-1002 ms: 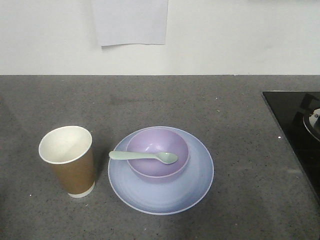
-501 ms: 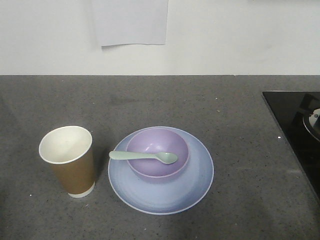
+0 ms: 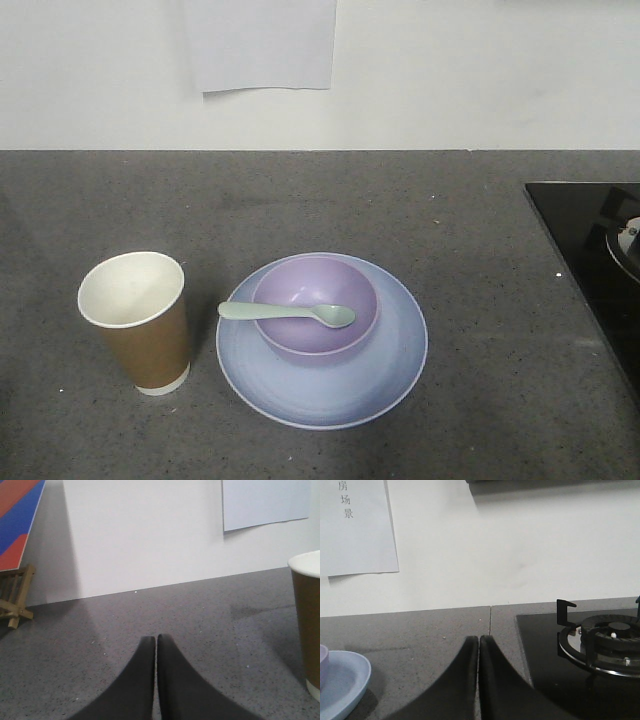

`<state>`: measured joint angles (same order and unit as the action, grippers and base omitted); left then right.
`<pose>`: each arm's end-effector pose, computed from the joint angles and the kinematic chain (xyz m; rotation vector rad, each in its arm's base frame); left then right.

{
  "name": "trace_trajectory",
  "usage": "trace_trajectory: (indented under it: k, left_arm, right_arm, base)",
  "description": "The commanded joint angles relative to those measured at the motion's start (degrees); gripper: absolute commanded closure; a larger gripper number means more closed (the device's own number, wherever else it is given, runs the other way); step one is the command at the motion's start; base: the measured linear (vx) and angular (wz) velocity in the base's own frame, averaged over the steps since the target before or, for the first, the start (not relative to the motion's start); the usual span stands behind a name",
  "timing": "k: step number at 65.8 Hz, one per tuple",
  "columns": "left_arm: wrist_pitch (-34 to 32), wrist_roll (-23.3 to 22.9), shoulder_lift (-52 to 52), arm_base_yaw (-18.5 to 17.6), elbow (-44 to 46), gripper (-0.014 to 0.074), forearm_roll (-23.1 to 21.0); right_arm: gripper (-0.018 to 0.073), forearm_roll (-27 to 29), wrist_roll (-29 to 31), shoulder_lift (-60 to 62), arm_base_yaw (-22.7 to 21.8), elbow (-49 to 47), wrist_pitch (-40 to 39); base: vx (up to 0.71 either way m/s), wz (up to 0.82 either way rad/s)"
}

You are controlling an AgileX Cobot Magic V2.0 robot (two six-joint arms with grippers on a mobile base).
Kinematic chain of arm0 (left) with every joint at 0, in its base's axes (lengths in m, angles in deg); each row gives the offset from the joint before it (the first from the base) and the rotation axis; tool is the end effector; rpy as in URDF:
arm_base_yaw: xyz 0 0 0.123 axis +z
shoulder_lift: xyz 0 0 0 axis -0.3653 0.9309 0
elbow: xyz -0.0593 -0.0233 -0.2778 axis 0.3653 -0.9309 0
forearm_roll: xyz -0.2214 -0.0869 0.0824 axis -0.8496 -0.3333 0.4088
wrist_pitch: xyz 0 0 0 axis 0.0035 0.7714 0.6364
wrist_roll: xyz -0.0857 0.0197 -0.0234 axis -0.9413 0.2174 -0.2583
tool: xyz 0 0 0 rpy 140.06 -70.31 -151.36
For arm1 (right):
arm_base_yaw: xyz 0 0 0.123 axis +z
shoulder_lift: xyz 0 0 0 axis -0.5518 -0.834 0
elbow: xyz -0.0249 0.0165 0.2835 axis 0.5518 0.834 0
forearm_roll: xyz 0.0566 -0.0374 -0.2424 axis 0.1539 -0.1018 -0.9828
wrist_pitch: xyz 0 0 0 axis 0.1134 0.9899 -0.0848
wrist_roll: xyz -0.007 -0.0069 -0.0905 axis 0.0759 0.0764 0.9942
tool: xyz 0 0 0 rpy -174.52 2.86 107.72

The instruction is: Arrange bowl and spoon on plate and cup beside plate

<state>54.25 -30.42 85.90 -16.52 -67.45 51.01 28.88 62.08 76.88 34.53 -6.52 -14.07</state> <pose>0.0586 0.0055 0.1994 -0.0081 1.5749 0.1351 0.0564 0.0011 0.2053 0.0537 1.4865 0.0873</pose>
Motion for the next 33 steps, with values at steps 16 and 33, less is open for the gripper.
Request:
trace_trajectory:
  k: [16,33]
  left_arm:
    - [-4.04,-0.59,0.41,0.11,-1.73,0.0603,-0.57]
    - [-4.04,-0.59,0.41,0.11,-1.73,0.0603,-0.57]
  right_arm:
    - [0.0564,-0.89,0.99,0.31,-0.42,0.02,-4.03]
    - [0.0563,-0.87,0.94,0.31,-0.42,0.02,-4.03]
  base:
    - [0.0,0.0]
    - [0.0,0.0]
